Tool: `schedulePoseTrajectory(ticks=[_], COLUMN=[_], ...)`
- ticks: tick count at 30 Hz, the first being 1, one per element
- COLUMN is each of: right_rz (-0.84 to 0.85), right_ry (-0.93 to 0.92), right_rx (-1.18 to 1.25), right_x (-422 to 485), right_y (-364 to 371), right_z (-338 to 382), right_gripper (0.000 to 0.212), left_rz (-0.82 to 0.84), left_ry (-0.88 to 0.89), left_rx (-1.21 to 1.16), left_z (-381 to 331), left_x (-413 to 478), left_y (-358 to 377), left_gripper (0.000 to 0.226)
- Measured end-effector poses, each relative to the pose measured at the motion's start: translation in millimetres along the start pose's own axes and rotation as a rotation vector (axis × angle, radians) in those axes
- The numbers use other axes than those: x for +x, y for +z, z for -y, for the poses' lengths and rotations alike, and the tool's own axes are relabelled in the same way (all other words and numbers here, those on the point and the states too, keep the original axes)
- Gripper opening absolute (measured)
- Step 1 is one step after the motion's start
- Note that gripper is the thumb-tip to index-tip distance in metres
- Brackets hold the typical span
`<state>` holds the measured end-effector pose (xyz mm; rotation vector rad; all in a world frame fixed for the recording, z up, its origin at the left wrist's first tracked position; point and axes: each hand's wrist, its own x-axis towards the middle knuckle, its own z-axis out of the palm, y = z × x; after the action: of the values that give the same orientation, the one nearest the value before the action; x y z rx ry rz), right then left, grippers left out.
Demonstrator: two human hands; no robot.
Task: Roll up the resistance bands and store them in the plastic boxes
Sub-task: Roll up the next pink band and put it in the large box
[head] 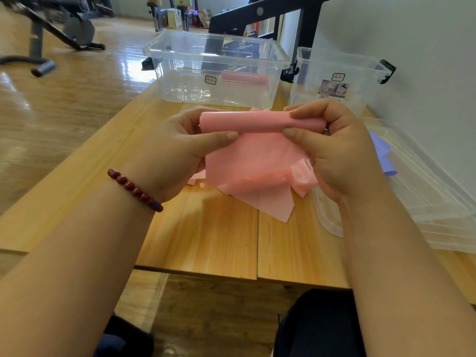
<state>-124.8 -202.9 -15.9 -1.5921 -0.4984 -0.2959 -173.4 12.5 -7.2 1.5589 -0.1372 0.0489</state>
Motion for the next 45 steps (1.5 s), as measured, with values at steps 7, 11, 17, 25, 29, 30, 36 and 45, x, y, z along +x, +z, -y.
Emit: schedulePoseTrajectory(ticks=[7, 11, 17, 25, 29, 30, 36, 45], right_rz=[-0.06, -0.062, 0.01, 0.083, 0.064, 0.043, 0.01, -0.015], right_ry=[0.005, 0.019, -0.003, 0.085, 0.2, 0.191, 0.131, 0.044], right_rx=[-0.011, -0.003, 0.01, -0.031, 0.023, 0.002, 0.002, 0.017], right_x=[0, 1, -1, -3, -2, -2, -3, -2], right_y=[-6, -7, -2, -3, -4, -3, -3, -2], right_z=[2, 3, 3, 4, 4, 4, 4, 2], right_gripper=[0.028, 0.024, 0.029, 0.035, 0.028, 0.023, 0.016, 0.026], left_rz=[-0.073, -0.039, 0.003, -0.086, -0.095, -0.098, -0.073, -0.035], left_ry=[-0.024, -0.066, -0.095, -0.018, 0.011, 0.01, -0.016, -0.04], left_rx=[-0.04, -0.095, -0.222, -0.103, -0.068, -0.065, -0.075, -0.111], left_z=[-2, -2, -6, 0, 1, 0, -3, -3], left_x=[0, 2, -2, 1, 2, 2, 0, -1], left_y=[0, -5, 2, 2, 1, 1, 2, 3], left_gripper=[0.029, 0.033, 0.048, 0.034, 0.037, 0.036, 0.04, 0.03])
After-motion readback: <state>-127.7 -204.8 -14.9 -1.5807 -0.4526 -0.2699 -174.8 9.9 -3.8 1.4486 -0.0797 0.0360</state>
